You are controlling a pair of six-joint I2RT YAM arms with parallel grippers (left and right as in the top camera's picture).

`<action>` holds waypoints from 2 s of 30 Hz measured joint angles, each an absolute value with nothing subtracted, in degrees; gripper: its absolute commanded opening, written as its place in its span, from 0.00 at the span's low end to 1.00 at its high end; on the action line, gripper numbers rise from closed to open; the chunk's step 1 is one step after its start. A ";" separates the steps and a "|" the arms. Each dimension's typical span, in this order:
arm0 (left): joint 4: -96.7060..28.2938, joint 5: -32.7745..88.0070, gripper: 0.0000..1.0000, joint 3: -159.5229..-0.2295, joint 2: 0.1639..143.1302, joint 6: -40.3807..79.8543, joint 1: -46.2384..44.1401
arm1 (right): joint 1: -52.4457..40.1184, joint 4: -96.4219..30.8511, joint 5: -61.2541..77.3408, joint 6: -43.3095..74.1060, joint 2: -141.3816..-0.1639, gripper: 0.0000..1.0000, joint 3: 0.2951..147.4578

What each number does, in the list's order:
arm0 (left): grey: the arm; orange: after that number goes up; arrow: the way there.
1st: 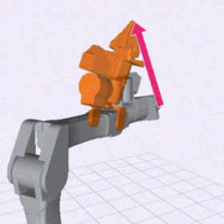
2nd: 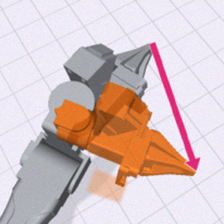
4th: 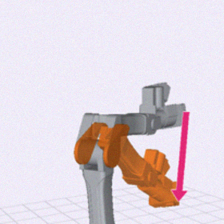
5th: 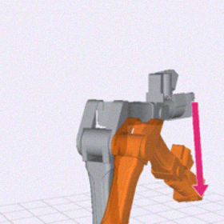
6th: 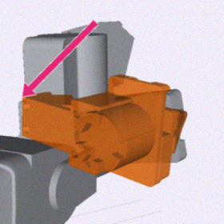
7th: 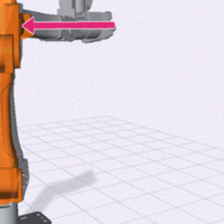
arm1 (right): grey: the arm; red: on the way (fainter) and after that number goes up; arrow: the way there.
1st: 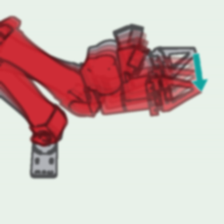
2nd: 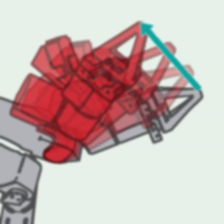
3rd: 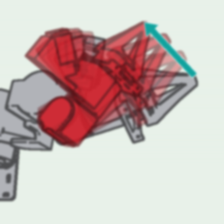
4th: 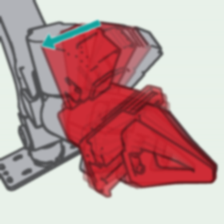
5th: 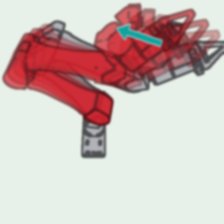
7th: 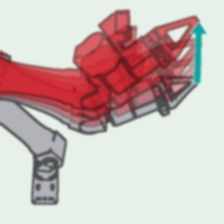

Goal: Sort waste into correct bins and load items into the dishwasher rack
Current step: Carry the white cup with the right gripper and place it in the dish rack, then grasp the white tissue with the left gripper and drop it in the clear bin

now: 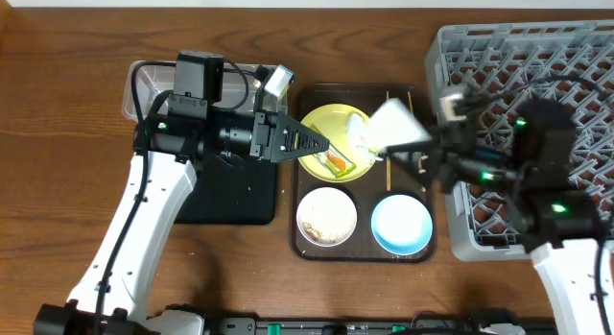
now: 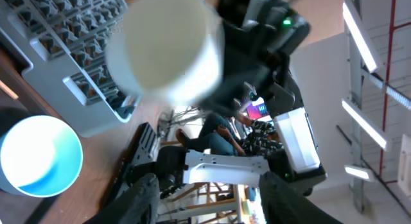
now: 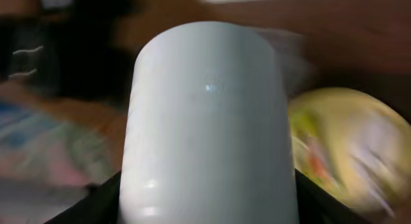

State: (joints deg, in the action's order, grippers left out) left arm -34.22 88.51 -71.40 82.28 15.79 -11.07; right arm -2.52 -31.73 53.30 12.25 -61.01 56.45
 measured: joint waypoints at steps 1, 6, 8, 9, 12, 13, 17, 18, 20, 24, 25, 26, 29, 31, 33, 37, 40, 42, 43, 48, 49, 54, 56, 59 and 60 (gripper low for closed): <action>-34.24 88.62 0.58 -71.40 82.28 15.81 -11.07 | -0.80 -35.05 51.07 12.80 -60.49 0.57 56.58; -34.26 88.62 0.60 -71.40 82.28 15.84 -11.07 | 9.65 -58.70 31.83 17.28 -57.54 0.58 59.72; -34.24 88.62 0.61 -71.40 82.28 15.81 -11.07 | 12.23 -64.69 23.22 18.09 -57.28 0.60 61.21; -34.22 88.60 0.61 -71.40 82.28 15.81 -11.07 | 13.43 -66.87 19.18 18.52 -57.25 0.60 61.73; -34.26 88.55 0.61 -71.40 82.28 15.81 -11.07 | 15.73 -71.31 10.07 19.09 -57.67 0.62 62.11; -34.24 88.55 0.61 -71.40 82.28 15.81 -11.07 | 16.21 -72.31 7.77 19.14 -58.24 0.63 62.11; -34.24 88.42 0.61 -71.40 82.28 15.84 -11.07 | 16.45 -73.12 4.36 19.33 -62.30 0.65 62.11; -34.24 88.38 0.61 -71.40 82.28 15.81 -11.07 | 16.47 -73.47 4.40 19.33 -63.81 0.66 62.11; -34.24 88.38 0.61 -71.40 82.28 15.81 -11.07 | 16.45 -73.95 4.51 19.31 -66.96 0.66 62.02; -34.24 88.36 0.61 -71.40 82.28 15.81 -11.07 | 16.36 -74.56 7.05 18.52 -72.16 0.65 61.65; -34.24 88.36 0.61 -71.40 82.28 15.81 -11.07 | 16.21 -75.26 8.03 18.20 -73.36 0.66 61.49; -34.24 88.36 0.61 -71.40 82.28 15.81 -11.07 | 16.01 -75.75 8.58 17.96 -74.19 0.69 61.32; -34.24 88.36 0.62 -71.40 82.28 15.81 -11.07 | 15.55 -76.16 8.80 17.80 -75.90 0.89 61.10; -34.24 88.36 0.62 -71.40 82.28 15.81 -11.07 | 15.40 -75.88 8.47 18.00 -76.29 0.99 61.06; -34.24 88.36 0.62 -71.40 82.28 15.81 -11.07 | 15.22 -75.55 7.66 18.39 -76.29 0.99 61.06; -34.24 88.36 0.62 -71.40 82.28 15.81 -11.07 | 15.20 -72.97 7.70 19.11 -76.23 0.99 61.06; -34.24 87.88 0.62 -71.40 82.28 15.84 -11.07 | 15.20 -69.23 9.93 17.63 -75.85 0.99 61.12; -34.26 86.35 0.62 -71.40 82.28 15.86 -11.29 | 15.20 -66.04 13.87 15.29 -74.83 0.99 61.32; -34.28 84.82 0.62 -71.40 82.28 15.81 -11.51 | 15.18 -64.86 15.53 14.57 -74.32 0.99 61.45; -34.28 69.21 0.62 -71.40 82.28 16.49 -15.90 | 15.18 -55.16 25.54 11.00 -69.41 0.99 62.11; -34.28 64.66 0.62 -71.40 82.28 16.71 -17.34 | 15.18 -53.78 26.76 10.68 -68.51 0.99 62.30; -31.75 36.60 0.61 -71.40 82.61 17.10 -26.06 | 15.18 -52.66 29.82 9.93 -66.98 0.99 62.67; -28.23 27.35 0.61 -71.40 83.44 17.26 -29.12 | 15.18 -52.69 30.09 9.82 -67.11 0.99 62.67; -21.96 18.13 0.61 -71.42 86.15 17.41 -32.73 | 15.18 -52.69 30.26 9.78 -67.11 0.99 62.67; -19.94 16.12 0.61 -71.42 87.46 17.39 -33.52 | 15.18 -52.69 30.33 9.78 -67.11 0.99 62.67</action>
State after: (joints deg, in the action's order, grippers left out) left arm -19.94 16.12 -71.42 87.46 17.39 -33.52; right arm 15.18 -52.69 30.33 9.78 -67.11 62.67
